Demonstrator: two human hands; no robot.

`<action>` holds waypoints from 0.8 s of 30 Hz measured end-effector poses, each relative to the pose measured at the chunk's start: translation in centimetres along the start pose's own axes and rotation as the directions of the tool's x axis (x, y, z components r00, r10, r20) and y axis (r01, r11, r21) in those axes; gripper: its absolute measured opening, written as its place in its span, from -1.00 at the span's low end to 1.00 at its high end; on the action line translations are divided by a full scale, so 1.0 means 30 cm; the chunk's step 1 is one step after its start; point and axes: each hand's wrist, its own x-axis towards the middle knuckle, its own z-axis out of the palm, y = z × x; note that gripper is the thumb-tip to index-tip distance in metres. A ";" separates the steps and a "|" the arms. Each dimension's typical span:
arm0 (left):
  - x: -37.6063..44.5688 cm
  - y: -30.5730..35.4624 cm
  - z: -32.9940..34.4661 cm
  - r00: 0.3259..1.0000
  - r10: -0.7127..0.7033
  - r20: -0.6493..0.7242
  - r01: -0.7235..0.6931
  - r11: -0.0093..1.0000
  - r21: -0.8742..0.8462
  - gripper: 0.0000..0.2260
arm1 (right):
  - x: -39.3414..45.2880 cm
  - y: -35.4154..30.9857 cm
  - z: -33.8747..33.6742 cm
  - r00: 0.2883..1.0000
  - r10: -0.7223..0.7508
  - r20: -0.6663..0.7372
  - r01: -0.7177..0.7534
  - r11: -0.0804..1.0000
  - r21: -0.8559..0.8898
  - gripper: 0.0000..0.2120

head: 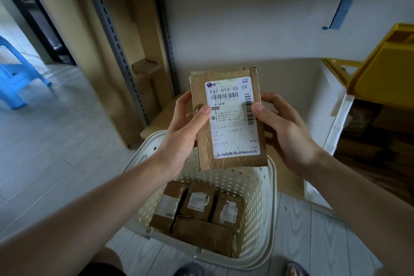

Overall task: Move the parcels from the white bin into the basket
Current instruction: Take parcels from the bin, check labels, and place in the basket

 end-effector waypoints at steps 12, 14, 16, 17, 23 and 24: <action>-0.006 -0.068 -0.121 0.967 -0.250 -0.055 0.239 0.958 -0.160 -0.47 | 0.070 0.071 0.073 0.992 0.043 0.121 -0.021 0.983 -0.182 -0.28; 0.000 -0.074 -0.135 0.957 -0.287 -0.044 0.277 0.949 -0.151 -0.49 | 0.080 0.084 0.072 0.988 0.058 0.141 -0.031 0.982 -0.186 -0.27; 0.008 -0.081 -0.152 0.942 -0.335 -0.034 0.327 0.934 -0.141 -0.53 | 0.092 0.104 0.069 0.983 0.092 0.157 -0.060 0.978 -0.201 -0.27; 0.012 -0.087 -0.161 0.932 -0.362 -0.034 0.355 0.926 -0.127 -0.58 | 0.097 0.118 0.069 0.979 0.111 0.168 -0.073 0.973 -0.218 -0.28; 0.011 -0.139 -0.214 0.848 -0.517 -0.120 0.520 0.854 -0.004 -0.77 | 0.115 0.256 0.132 0.964 0.215 0.155 -0.159 0.938 -0.309 -0.49; 0.013 -0.151 -0.224 0.832 -0.538 -0.136 0.545 0.838 0.020 -0.77 | 0.120 0.281 0.145 0.961 0.233 0.149 -0.175 0.929 -0.326 -0.49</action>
